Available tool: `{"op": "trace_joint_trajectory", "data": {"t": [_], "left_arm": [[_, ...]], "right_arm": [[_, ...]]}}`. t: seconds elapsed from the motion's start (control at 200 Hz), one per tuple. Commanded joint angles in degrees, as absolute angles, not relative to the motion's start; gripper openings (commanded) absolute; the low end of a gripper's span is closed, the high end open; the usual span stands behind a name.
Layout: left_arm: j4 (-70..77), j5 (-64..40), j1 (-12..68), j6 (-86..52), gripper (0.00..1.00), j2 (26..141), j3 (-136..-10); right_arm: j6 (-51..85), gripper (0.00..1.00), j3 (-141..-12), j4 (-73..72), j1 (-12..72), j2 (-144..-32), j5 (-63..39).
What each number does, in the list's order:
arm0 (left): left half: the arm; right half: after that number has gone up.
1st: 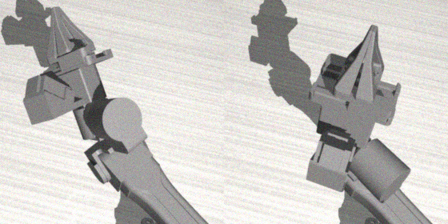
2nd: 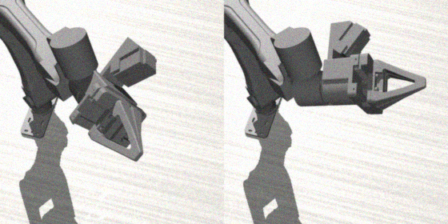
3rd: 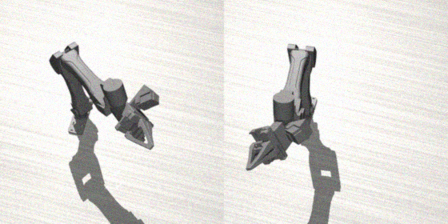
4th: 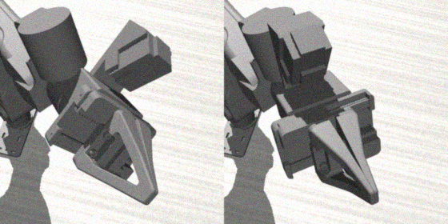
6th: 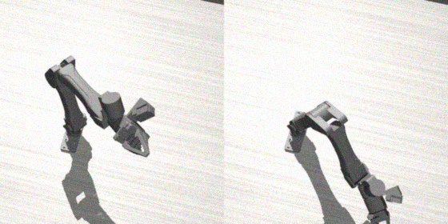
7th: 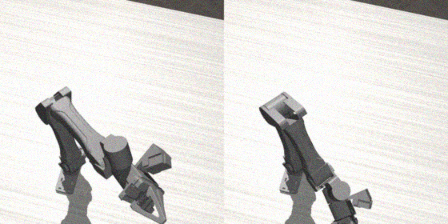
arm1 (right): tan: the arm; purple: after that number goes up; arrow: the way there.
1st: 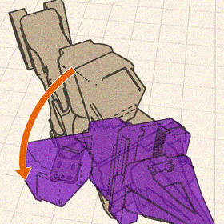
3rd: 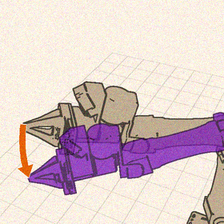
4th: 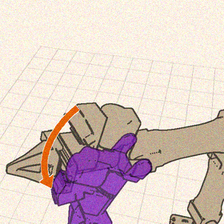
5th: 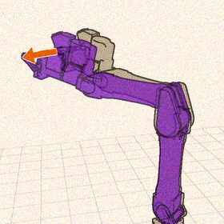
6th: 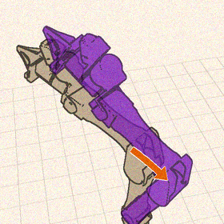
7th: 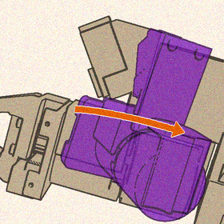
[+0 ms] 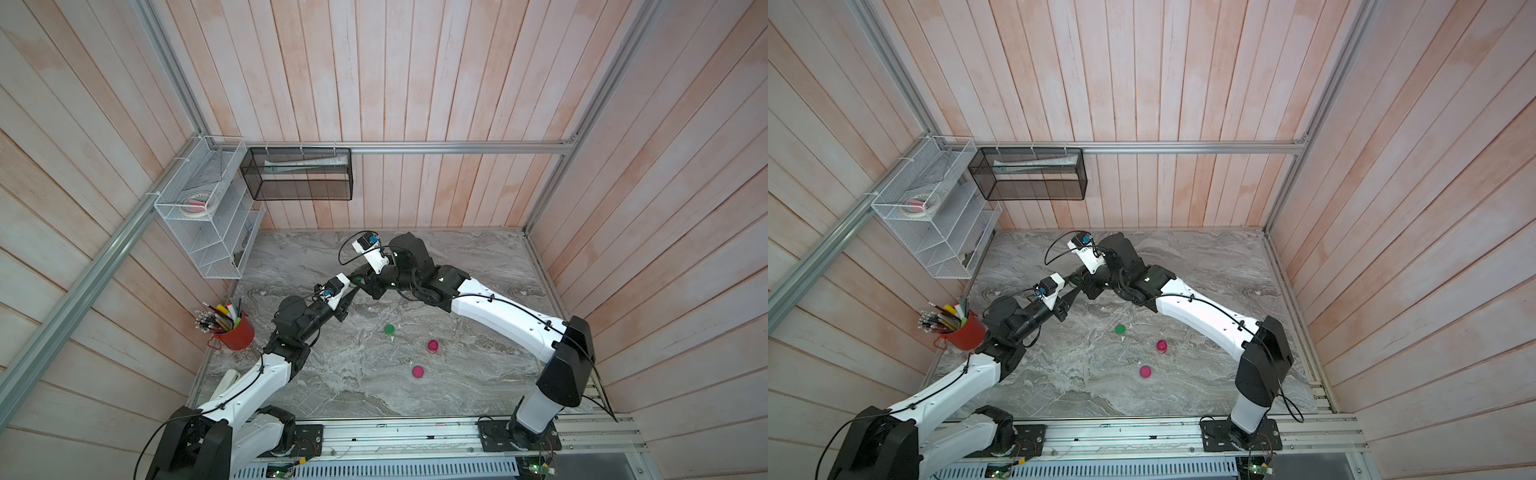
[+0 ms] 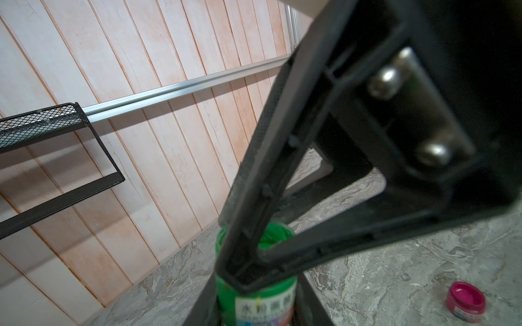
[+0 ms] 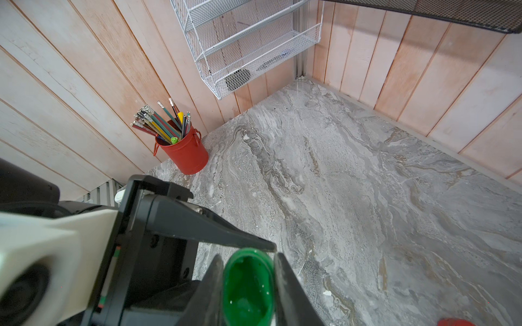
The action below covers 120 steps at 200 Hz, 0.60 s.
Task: Close the paint jar lid
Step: Pick up the paint jar from the center of the board.
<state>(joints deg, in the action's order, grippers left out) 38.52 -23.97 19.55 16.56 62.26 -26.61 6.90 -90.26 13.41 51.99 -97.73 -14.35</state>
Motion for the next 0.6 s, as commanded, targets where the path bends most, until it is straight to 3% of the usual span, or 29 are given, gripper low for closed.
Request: {"op": "trace_joint_trajectory", "data": {"t": [0.0,0.11,0.18,0.455,0.595], "left_arm": [[37.3,-25.1,19.7,17.5,0.33,62.1,-28.1],[37.0,-25.0,19.7,17.7,0.33,62.2,-28.2],[36.8,-25.1,19.7,17.8,0.33,62.4,-28.3],[35.6,-26.7,19.6,18.4,0.33,62.0,-28.6],[32.7,-28.9,19.6,19.9,0.33,59.6,-29.2]], "right_arm": [[6.5,0.42,-91.8,12.7,52.5,-98.3,-13.9],[6.1,0.58,-90.5,11.6,52.4,-96.5,-9.4],[5.8,0.63,-89.2,10.6,51.9,-94.5,-6.5],[11.6,0.66,-72.2,4.0,43.3,-80.8,-2.6],[11.2,0.61,-65.1,7.5,40.8,-78.7,-0.3]]}}
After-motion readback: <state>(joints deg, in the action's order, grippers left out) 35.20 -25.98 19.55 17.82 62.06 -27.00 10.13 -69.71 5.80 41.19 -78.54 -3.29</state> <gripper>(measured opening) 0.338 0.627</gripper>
